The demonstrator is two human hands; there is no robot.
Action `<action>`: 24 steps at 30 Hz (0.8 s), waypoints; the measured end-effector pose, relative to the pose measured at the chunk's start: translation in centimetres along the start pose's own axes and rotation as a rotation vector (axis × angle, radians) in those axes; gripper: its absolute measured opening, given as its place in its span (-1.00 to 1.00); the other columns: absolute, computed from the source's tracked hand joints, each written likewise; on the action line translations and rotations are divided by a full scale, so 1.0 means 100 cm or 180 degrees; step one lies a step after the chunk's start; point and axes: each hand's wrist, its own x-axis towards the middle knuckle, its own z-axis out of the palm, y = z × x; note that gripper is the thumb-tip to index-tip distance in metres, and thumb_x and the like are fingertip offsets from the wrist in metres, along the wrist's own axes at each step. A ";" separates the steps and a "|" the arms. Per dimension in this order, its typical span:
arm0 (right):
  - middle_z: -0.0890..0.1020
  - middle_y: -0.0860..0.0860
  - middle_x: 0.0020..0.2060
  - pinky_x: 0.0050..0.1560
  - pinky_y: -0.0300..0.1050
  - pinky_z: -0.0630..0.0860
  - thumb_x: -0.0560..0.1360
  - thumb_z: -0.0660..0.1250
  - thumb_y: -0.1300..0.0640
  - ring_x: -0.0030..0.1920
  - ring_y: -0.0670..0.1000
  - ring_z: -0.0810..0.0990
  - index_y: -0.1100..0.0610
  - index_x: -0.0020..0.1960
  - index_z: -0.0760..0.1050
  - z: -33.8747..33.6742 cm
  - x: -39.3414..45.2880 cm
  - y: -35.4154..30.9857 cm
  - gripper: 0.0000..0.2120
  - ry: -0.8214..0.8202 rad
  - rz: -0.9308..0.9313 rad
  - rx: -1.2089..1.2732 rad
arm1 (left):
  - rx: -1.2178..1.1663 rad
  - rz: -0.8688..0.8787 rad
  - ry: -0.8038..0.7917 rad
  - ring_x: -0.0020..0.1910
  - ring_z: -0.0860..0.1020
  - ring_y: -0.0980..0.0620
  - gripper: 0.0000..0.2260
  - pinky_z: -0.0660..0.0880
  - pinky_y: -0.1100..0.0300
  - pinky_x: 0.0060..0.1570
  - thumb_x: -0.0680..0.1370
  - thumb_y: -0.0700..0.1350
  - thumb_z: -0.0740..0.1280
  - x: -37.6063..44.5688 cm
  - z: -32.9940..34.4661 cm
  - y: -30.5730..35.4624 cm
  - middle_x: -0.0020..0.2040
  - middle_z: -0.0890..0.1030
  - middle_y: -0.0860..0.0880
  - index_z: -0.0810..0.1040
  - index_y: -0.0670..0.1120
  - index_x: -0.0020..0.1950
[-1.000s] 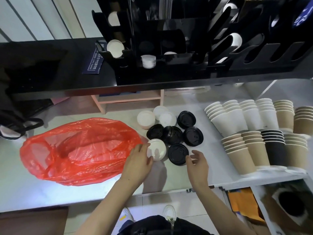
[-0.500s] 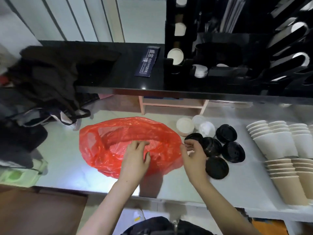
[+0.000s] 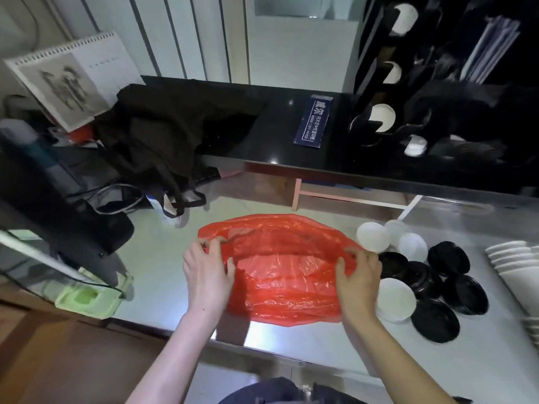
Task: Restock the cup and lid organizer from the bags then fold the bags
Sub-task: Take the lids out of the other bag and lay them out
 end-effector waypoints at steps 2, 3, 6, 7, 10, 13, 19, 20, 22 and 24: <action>0.59 -0.09 0.00 0.09 -0.10 0.40 0.54 0.38 0.19 0.12 0.02 0.53 -0.02 0.04 0.58 0.005 0.001 0.001 -0.86 -0.0220 0.0043 0.0018 | -0.0024 0.0352 -0.0182 0.08 0.46 -0.18 -0.77 0.49 -0.09 0.06 0.52 -0.13 0.41 0.004 0.004 -0.008 0.09 0.51 -0.07 0.53 -0.02 0.17; 0.60 -0.10 -0.01 0.08 -0.10 0.42 0.54 0.38 0.17 0.11 0.01 0.56 -0.02 0.03 0.60 0.008 0.001 0.002 -0.87 -0.0383 0.0045 -0.0088 | 0.0035 0.0507 -0.0310 0.07 0.48 -0.17 -0.81 0.50 -0.07 0.04 0.53 -0.11 0.40 0.006 0.007 -0.011 0.08 0.54 -0.05 0.55 -0.02 0.14; 0.64 -0.01 0.02 0.13 0.08 0.53 0.53 0.37 0.10 0.08 0.11 0.60 0.01 0.09 0.64 0.020 0.005 0.009 -0.84 -0.0749 -0.0126 -0.0847 | 0.0472 0.0548 -0.0710 0.18 0.48 -0.21 -0.69 0.50 -0.09 0.12 0.52 0.01 0.44 0.011 0.021 -0.019 0.24 0.55 -0.13 0.57 -0.03 0.22; 0.65 0.02 0.02 0.12 0.11 0.54 0.52 0.37 0.06 0.07 0.14 0.62 0.01 0.11 0.64 0.023 0.008 0.010 -0.82 -0.0860 -0.0136 -0.1182 | 0.0621 0.0468 -0.0880 0.26 0.45 -0.24 -0.62 0.48 -0.11 0.20 0.53 0.06 0.44 0.013 0.026 -0.023 0.34 0.51 -0.16 0.54 -0.02 0.30; 0.71 0.08 -0.03 0.05 0.06 0.55 0.52 0.32 -0.02 0.01 0.18 0.67 0.06 0.05 0.62 0.028 0.012 0.015 -0.79 -0.1176 -0.0080 -0.1979 | 0.0896 0.0353 -0.1365 0.38 0.40 -0.23 -0.47 0.38 -0.08 0.36 0.57 0.15 0.36 0.019 0.038 -0.037 0.41 0.45 -0.15 0.36 0.00 0.48; 0.73 0.09 0.00 0.06 0.02 0.53 0.54 0.33 -0.08 0.04 0.18 0.69 0.07 0.07 0.63 0.031 0.009 0.022 -0.74 -0.1533 -0.0108 -0.2399 | 0.1087 0.0292 -0.1756 0.33 0.48 -0.19 -0.51 0.40 -0.04 0.32 0.59 0.18 0.32 0.024 0.043 -0.046 0.32 0.55 -0.12 0.36 -0.01 0.44; 0.71 0.10 0.08 0.09 0.02 0.55 0.57 0.29 0.08 0.10 0.18 0.66 0.09 0.15 0.60 0.041 0.000 0.028 -0.79 -0.1955 -0.0181 -0.2492 | 0.1013 0.0184 -0.2031 0.18 0.59 -0.12 -0.72 0.41 -0.02 0.20 0.57 -0.03 0.24 0.020 0.050 -0.056 0.17 0.64 -0.01 0.44 0.03 0.28; 0.71 0.10 0.08 0.09 0.01 0.55 0.56 0.28 0.13 0.10 0.18 0.66 0.09 0.14 0.60 0.041 -0.002 0.029 -0.80 -0.1961 -0.0211 -0.2402 | 0.0967 0.0199 -0.2006 0.16 0.61 -0.10 -0.74 0.41 -0.01 0.16 0.57 -0.07 0.21 0.019 0.051 -0.056 0.15 0.65 0.01 0.44 0.04 0.27; 0.71 0.09 0.05 0.07 0.00 0.54 0.55 0.29 0.16 0.07 0.17 0.67 0.10 0.11 0.60 0.039 -0.005 0.026 -0.82 -0.1980 -0.0210 -0.2126 | 0.0892 0.0248 -0.1934 0.15 0.62 -0.07 -0.74 0.39 0.01 0.12 0.58 -0.11 0.18 0.018 0.050 -0.055 0.13 0.65 0.03 0.43 0.04 0.26; 0.70 0.02 -0.02 0.04 -0.01 0.52 0.53 0.36 0.10 0.03 0.13 0.67 0.03 0.02 0.55 0.037 -0.006 0.021 -0.92 -0.1990 -0.0171 -0.1734 | 0.0786 0.0260 -0.1835 0.17 0.62 -0.07 -0.75 0.39 0.00 0.13 0.57 -0.10 0.20 0.019 0.048 -0.052 0.13 0.65 0.04 0.43 0.06 0.25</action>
